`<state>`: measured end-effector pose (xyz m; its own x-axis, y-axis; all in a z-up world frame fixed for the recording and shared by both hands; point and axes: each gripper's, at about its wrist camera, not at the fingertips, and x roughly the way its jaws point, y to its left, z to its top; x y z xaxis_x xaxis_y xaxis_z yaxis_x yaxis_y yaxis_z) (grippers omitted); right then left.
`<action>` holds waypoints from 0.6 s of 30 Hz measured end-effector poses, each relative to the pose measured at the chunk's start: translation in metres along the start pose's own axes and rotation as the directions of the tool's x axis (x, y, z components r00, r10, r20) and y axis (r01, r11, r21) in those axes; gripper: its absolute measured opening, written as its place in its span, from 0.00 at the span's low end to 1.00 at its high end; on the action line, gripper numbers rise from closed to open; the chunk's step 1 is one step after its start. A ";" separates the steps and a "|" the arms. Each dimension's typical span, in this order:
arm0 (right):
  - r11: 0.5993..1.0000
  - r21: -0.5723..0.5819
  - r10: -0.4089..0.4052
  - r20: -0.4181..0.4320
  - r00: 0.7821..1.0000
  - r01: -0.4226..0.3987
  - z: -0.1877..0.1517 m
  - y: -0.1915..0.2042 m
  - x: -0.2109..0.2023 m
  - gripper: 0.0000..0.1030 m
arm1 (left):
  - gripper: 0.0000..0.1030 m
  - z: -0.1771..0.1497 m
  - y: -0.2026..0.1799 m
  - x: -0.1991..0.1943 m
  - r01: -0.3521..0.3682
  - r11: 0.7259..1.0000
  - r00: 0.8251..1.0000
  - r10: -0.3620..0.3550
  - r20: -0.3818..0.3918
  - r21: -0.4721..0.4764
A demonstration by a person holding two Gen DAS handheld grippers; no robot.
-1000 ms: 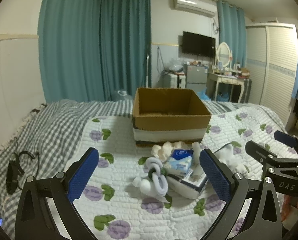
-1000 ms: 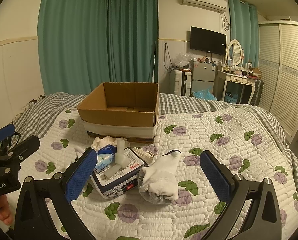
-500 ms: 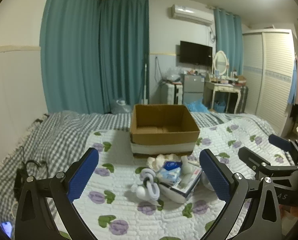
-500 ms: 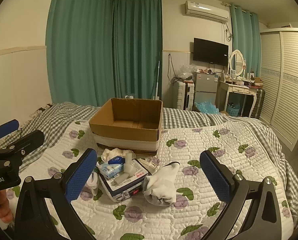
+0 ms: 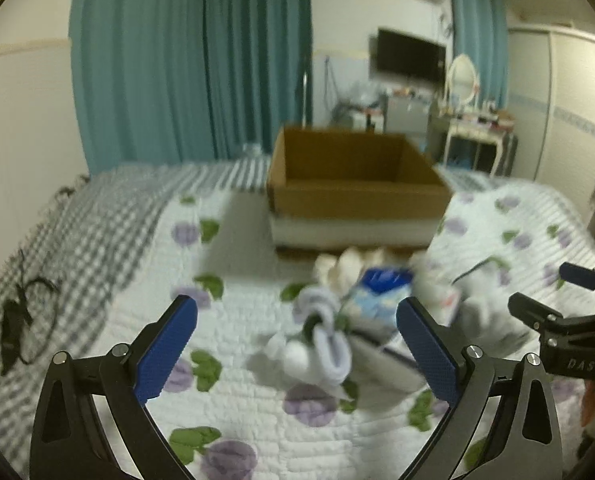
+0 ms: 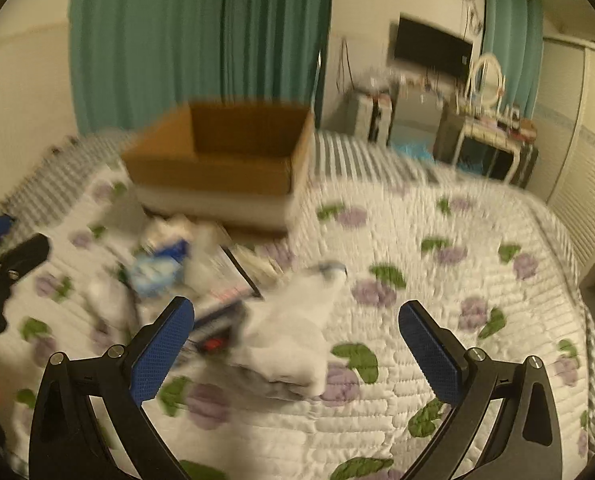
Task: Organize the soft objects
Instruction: 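Grasp the white sock with the right tool while the left grasps the knotted white toy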
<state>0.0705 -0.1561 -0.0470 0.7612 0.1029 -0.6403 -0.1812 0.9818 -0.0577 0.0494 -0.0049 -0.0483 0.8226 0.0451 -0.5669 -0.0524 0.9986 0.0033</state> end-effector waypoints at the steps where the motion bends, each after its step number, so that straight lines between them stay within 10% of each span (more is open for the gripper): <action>1: 1.000 -0.006 -0.007 -0.041 0.999 0.006 -0.004 -0.002 0.015 1.00 | 0.98 -0.004 0.001 0.008 0.001 1.000 1.000 -0.001 -0.019 -0.003; 8: 0.999 -0.003 0.040 -0.211 0.977 -0.042 -0.029 -0.001 0.074 0.86 | 0.98 -0.034 -0.005 0.047 0.044 0.999 0.987 -0.040 -0.158 0.020; 11: 0.998 -0.009 0.063 -0.230 0.971 -0.067 -0.031 0.003 0.080 0.66 | 0.96 -0.041 -0.007 0.060 0.049 0.998 0.979 -0.042 -0.198 0.029; 18: 0.997 -0.021 0.066 -0.203 0.977 -0.072 -0.027 0.007 0.073 0.59 | 0.77 -0.030 0.005 0.083 0.089 0.995 0.975 -0.098 -0.201 -0.051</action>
<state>0.1076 -0.1461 -0.1150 0.6048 0.1328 -0.7852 -0.2488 0.9681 -0.0279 0.1009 0.0028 -0.1199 0.6930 -0.0589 -0.7186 -0.0077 0.9960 -0.0891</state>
